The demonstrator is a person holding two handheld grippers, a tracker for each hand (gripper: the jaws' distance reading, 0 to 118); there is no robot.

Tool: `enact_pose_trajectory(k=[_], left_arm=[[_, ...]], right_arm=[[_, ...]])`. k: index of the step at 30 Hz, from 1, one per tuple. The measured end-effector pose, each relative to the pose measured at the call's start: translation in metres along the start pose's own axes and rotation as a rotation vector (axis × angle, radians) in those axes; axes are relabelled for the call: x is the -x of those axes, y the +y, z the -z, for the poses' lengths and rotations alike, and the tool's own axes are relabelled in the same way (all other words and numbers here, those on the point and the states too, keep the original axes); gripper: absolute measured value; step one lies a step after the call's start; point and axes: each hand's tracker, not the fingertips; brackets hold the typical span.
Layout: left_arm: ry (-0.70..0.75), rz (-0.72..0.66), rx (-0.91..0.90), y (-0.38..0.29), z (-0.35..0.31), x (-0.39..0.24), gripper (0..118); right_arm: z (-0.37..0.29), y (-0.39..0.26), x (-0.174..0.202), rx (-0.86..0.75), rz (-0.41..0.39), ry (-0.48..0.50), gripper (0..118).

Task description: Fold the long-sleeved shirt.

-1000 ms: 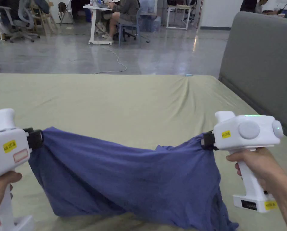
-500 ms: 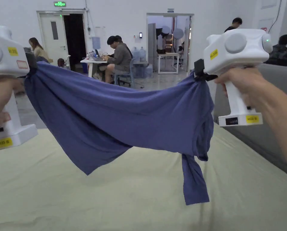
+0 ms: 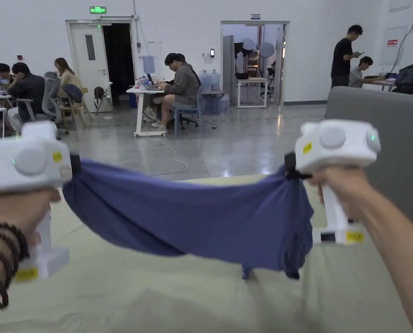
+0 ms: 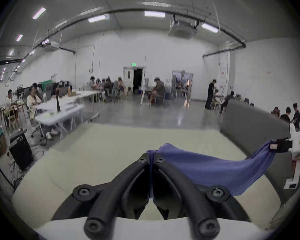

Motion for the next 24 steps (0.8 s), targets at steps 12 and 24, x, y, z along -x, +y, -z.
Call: enact_pose_trajectory(k=[12, 24], left_arm=[[-0.053, -0.073, 0.202, -0.158, 0.014, 0.032, 0], [-0.072, 0.135, 0.413, -0.315, -0.133, 0.039, 0]], right_arm=[[0.048, -0.159, -0.014, 0.183, 0.024, 0.019, 4], [-0.084, -0.345, -0.011, 0.290, -0.025, -0.044, 4]])
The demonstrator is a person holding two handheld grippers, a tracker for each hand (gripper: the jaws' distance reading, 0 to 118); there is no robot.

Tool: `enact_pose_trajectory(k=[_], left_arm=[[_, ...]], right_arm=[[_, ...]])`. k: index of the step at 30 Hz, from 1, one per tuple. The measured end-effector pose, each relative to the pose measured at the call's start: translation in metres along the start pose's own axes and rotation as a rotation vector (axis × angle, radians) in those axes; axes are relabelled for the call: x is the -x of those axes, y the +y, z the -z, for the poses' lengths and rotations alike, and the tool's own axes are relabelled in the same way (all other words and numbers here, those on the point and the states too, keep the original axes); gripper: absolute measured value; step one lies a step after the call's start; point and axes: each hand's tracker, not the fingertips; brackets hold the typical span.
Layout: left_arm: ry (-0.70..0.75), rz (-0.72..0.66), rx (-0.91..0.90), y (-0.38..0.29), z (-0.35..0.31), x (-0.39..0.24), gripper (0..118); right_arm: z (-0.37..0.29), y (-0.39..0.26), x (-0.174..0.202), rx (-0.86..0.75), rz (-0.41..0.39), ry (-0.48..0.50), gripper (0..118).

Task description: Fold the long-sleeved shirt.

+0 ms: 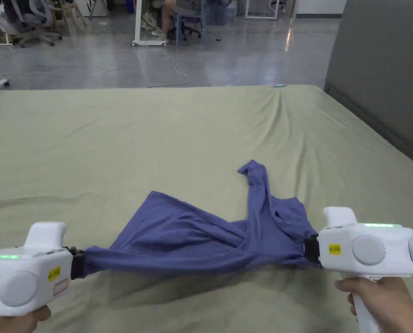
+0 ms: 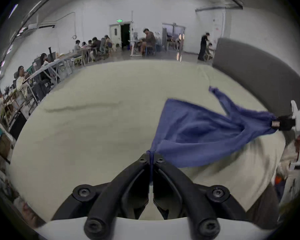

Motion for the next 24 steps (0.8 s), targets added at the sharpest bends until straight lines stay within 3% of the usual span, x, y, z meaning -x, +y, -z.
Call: enact_pose_trajectory(k=[5, 9, 10, 11, 12, 13, 14, 15, 16, 18, 19, 20, 21, 23, 24], left_arm=[[-0.025, 0.009, 0.112, -0.053, 0.020, 0.008, 0], [-0.008, 0.023, 0.106, -0.052, 0.022, 0.006, 0], [-0.013, 0.018, 0.096, -0.049, 0.017, 0.006, 18], [-0.028, 0.006, 0.077, -0.043, 0.011, 0.007, 53], [-0.033, -0.013, 0.052, -0.037, 0.003, 0.008, 93], [-0.045, -0.028, 0.026, -0.032, -0.004, 0.009, 118], [-0.062, -0.039, -0.006, -0.027, -0.016, 0.007, 118], [-0.084, -0.055, -0.097, -0.020, -0.029, 0.007, 118], [-0.085, -0.060, -0.075, -0.016, -0.035, 0.007, 118], [-0.090, -0.065, -0.075, -0.006, -0.051, -0.001, 116], [-0.089, -0.070, -0.075, -0.002, -0.055, -0.004, 89], [-0.094, -0.075, -0.090, -0.001, -0.060, -0.005, 36], [-0.107, -0.069, -0.107, 0.001, -0.063, -0.008, 0], [-0.062, -0.065, -0.118, 0.003, -0.066, -0.015, 0], [-0.089, -0.063, -0.121, 0.004, -0.069, -0.017, 0]], right_arm=[[0.031, -0.056, -0.001, 0.172, -0.013, -0.003, 4], [0.037, -0.051, -0.001, 0.175, -0.014, -0.015, 6], [0.031, -0.048, -0.002, 0.168, -0.003, -0.014, 19], [0.021, -0.045, -0.004, 0.145, 0.023, -0.007, 43], [0.007, -0.043, -0.008, 0.101, 0.079, 0.017, 73], [-0.005, -0.042, -0.011, 0.059, 0.131, 0.036, 108], [-0.021, -0.040, -0.015, -0.007, 0.183, 0.065, 116], [-0.035, -0.036, -0.018, -0.075, 0.212, 0.079, 116], [-0.044, -0.033, -0.019, -0.105, 0.219, 0.073, 116], [-0.061, -0.025, -0.019, -0.076, 0.165, 0.036, 115], [-0.062, -0.021, -0.020, 0.001, 0.130, 0.038, 100], [-0.065, -0.023, -0.019, -0.009, 0.145, 0.034, 63], [-0.066, -0.026, -0.018, -0.051, 0.157, 0.035, 0], [-0.058, -0.032, -0.016, -0.055, 0.198, -0.024, 0], [-0.053, -0.034, -0.013, -0.020, 0.154, -0.039, 0]])
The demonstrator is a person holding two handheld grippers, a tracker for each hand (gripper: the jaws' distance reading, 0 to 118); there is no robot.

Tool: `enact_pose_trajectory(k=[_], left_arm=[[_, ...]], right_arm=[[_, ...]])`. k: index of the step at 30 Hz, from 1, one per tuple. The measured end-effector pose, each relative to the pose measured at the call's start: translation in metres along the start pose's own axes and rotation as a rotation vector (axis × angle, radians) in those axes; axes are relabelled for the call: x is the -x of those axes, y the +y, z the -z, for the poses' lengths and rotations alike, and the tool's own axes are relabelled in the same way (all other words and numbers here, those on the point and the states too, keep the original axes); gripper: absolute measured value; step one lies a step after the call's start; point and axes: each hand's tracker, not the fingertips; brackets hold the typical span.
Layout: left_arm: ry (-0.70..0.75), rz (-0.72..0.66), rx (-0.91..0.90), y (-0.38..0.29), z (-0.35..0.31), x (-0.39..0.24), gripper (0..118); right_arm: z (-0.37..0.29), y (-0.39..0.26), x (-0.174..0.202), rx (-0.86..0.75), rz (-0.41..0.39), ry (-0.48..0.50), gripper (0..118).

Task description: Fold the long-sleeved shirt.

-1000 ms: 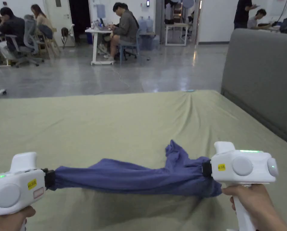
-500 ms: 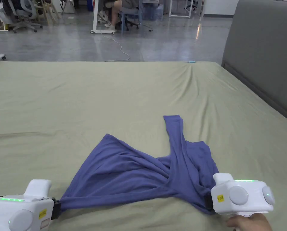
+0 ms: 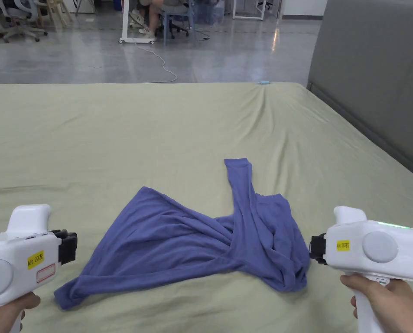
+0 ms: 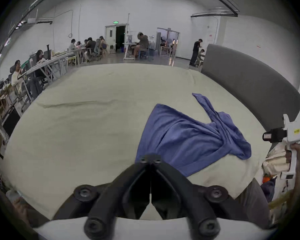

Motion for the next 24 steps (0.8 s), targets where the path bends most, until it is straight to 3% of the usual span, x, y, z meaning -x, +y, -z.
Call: enact_pose_trajectory(k=[2, 4, 5, 6, 7, 11, 14, 16, 17, 19, 21, 24], left_arm=[[-0.051, -0.022, 0.017, -0.001, 0.005, 0.000, 0], [-0.057, -0.020, 0.013, 0.001, 0.004, -0.003, 0], [-0.055, -0.009, 0.018, 0.003, 0.004, -0.006, 0], [-0.049, 0.001, 0.024, 0.002, 0.010, -0.008, 0], [-0.051, 0.004, 0.027, 0.003, 0.013, -0.008, 0], [-0.057, 0.016, 0.041, 0.013, 0.032, -0.012, 0], [-0.055, 0.035, 0.058, 0.027, 0.053, -0.018, 0], [-0.074, 0.038, 0.069, 0.042, 0.069, -0.023, 0], [-0.078, 0.039, 0.065, 0.051, 0.077, -0.028, 0], [-0.096, 0.057, 0.056, 0.066, 0.100, -0.036, 0], [-0.113, 0.093, 0.078, 0.087, 0.132, -0.046, 4], [-0.094, 0.157, 0.152, 0.110, 0.201, -0.049, 109]], right_arm=[[0.007, -0.009, -0.001, 0.014, -0.022, 0.002, 0], [0.017, -0.021, 0.001, 0.030, -0.020, 0.004, 9], [0.019, -0.022, -0.003, 0.058, -0.028, 0.011, 39], [0.028, -0.029, 0.000, 0.108, -0.042, 0.006, 78], [0.035, -0.035, 0.002, 0.126, -0.051, 0.011, 106], [0.060, -0.038, 0.012, 0.151, -0.057, -0.002, 97], [0.078, -0.033, 0.020, 0.163, -0.047, -0.017, 57], [0.095, -0.033, 0.023, 0.179, -0.054, -0.048, 50], [0.100, -0.030, 0.026, 0.221, -0.067, -0.075, 33], [0.100, -0.033, 0.027, 0.178, -0.059, -0.066, 20], [0.098, -0.031, 0.027, 0.179, -0.061, -0.066, 17], [0.101, -0.034, 0.025, 0.180, -0.072, -0.073, 16]])
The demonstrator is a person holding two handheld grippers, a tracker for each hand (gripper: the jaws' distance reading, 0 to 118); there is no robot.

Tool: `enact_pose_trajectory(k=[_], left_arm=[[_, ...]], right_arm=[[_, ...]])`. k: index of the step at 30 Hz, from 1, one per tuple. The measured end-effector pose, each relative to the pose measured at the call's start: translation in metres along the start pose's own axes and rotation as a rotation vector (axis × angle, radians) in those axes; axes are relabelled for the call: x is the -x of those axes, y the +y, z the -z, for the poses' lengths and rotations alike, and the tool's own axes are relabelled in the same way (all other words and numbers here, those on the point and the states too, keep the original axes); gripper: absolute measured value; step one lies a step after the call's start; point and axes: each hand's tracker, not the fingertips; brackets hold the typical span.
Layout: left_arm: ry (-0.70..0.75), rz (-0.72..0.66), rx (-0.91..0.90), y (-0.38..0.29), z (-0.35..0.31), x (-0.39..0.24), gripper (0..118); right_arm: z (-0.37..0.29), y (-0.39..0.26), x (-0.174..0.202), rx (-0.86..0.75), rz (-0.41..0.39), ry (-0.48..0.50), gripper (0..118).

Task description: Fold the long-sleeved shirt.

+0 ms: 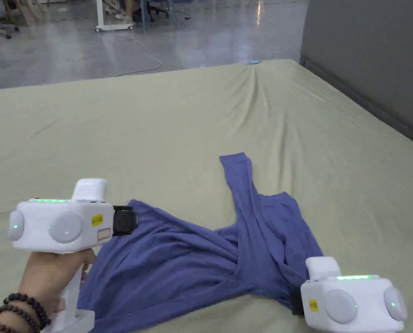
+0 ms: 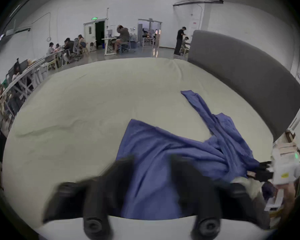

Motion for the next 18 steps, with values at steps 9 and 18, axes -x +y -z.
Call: enact_pose_trajectory(k=[9, 18], left_arm=[[0.094, 0.146, 0.236, 0.047, 0.151, 0.017, 118], [0.046, 0.336, 0.183, 0.027, 0.136, -0.035, 0]], right_arm=[[0.003, 0.003, 0.002, 0.005, 0.026, -0.001, 16], [0.005, 0.002, 0.004, 0.004, 0.014, -0.003, 16]])
